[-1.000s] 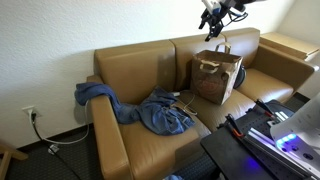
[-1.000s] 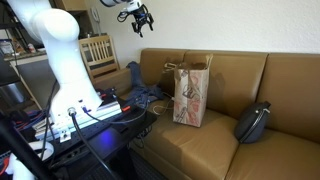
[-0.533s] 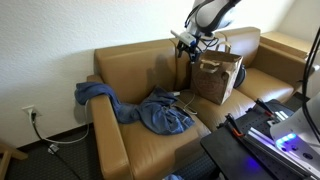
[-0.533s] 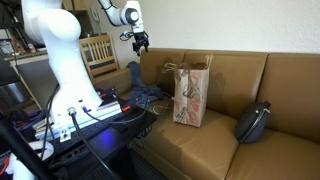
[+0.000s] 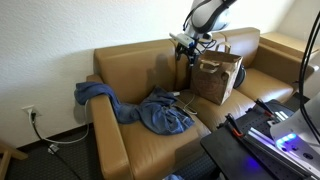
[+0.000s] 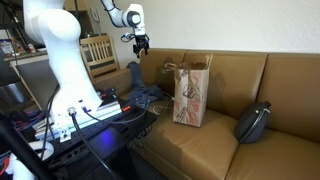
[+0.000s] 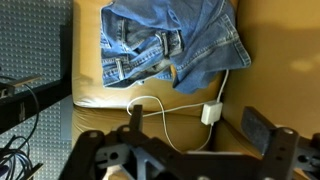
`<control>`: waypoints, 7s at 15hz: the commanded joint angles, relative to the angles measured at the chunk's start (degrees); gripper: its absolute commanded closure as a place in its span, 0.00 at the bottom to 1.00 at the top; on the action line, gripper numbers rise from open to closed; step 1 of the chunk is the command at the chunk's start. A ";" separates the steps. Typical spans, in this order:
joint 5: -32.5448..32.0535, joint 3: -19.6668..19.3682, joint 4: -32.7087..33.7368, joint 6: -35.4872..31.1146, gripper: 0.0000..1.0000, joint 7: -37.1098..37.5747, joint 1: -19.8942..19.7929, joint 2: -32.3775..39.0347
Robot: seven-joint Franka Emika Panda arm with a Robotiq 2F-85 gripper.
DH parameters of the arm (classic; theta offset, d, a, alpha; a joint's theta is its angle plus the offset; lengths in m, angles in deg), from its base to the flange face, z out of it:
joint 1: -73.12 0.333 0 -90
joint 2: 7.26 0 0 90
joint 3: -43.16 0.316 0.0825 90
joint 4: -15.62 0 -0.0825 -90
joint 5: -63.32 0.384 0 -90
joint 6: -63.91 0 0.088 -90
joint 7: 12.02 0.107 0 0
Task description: Move the bag to the right and place the blue cloth inside it
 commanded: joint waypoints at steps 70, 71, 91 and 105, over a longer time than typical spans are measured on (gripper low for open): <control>27.27 19.20 46.30 -25.43 0.96 30.62 -4.93 56.66; 27.11 23.12 44.09 -28.08 0.96 26.76 -8.07 55.43; 40.25 23.26 28.77 -50.42 0.85 20.86 -13.84 16.57; 46.77 -0.07 36.14 -49.83 0.96 28.28 -10.43 10.33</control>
